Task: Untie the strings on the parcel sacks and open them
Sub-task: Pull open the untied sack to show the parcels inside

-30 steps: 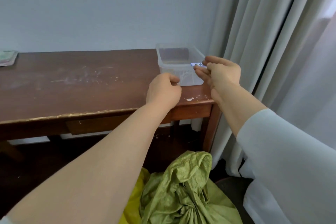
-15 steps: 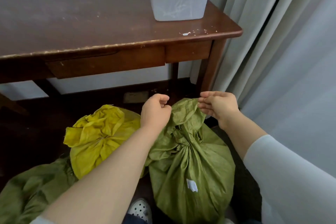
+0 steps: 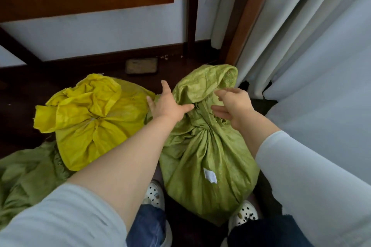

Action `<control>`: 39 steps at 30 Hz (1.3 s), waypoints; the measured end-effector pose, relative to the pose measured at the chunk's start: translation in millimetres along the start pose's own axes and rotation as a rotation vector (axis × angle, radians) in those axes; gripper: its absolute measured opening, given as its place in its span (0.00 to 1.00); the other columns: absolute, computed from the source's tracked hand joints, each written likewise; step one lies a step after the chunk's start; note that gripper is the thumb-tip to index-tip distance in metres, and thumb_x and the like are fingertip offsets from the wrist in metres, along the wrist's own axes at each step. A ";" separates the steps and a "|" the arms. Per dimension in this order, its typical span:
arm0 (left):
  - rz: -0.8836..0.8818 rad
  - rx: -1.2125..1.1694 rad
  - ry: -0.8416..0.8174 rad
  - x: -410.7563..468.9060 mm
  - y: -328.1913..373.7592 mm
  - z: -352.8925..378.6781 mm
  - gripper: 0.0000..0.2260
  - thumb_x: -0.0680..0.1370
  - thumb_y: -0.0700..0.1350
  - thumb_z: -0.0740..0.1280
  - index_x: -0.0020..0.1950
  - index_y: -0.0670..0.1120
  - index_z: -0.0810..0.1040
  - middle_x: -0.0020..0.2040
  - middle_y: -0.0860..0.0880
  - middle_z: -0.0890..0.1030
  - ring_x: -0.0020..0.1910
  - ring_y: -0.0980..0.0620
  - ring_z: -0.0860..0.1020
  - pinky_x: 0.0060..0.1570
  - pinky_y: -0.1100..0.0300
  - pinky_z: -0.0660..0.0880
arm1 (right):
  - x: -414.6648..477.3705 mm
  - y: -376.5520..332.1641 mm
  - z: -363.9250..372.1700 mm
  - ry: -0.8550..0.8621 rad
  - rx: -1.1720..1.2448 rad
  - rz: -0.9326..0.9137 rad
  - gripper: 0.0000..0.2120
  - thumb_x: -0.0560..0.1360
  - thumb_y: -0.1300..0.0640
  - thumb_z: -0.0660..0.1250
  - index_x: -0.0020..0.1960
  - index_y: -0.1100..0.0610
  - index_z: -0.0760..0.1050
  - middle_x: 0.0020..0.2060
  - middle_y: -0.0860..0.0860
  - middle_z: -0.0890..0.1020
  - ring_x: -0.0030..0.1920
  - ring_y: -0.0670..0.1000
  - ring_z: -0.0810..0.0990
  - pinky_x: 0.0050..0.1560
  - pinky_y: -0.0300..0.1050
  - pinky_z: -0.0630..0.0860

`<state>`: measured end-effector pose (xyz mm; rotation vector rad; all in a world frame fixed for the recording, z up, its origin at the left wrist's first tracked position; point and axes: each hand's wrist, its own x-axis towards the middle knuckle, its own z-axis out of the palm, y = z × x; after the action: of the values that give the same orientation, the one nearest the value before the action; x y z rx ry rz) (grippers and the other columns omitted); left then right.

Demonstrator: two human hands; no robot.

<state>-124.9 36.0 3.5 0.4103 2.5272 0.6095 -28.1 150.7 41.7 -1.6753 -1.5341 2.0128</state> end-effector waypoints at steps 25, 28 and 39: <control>-0.729 -0.906 -0.387 -101.6 0.8 40.5 0.61 0.42 0.74 0.73 0.72 0.55 0.60 0.67 0.46 0.71 0.62 0.43 0.72 0.60 0.40 0.70 | -62.6 66.4 -62.0 -0.013 -0.107 0.006 0.21 0.67 0.74 0.52 0.49 0.60 0.78 0.42 0.64 0.79 0.42 0.60 0.78 0.39 0.42 0.70; -0.637 -0.903 -0.407 -102.2 14.4 41.6 0.32 0.66 0.54 0.75 0.65 0.44 0.68 0.58 0.45 0.77 0.52 0.46 0.76 0.40 0.56 0.72 | -71.9 50.0 -69.4 -0.042 -0.089 0.037 0.05 0.60 0.66 0.58 0.34 0.59 0.69 0.34 0.59 0.70 0.37 0.53 0.65 0.38 0.48 0.63; 0.216 -0.048 0.421 -123.6 33.7 -1.9 0.40 0.65 0.56 0.76 0.70 0.50 0.59 0.74 0.40 0.54 0.73 0.41 0.53 0.70 0.48 0.56 | -80.8 2.3 -84.5 -0.086 -0.104 -0.241 0.11 0.74 0.47 0.68 0.44 0.54 0.79 0.41 0.52 0.84 0.44 0.52 0.83 0.46 0.46 0.80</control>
<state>-18.0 15.5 71.2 0.5960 2.8789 0.9190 70.5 150.4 104.6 -1.3741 -1.8006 1.9325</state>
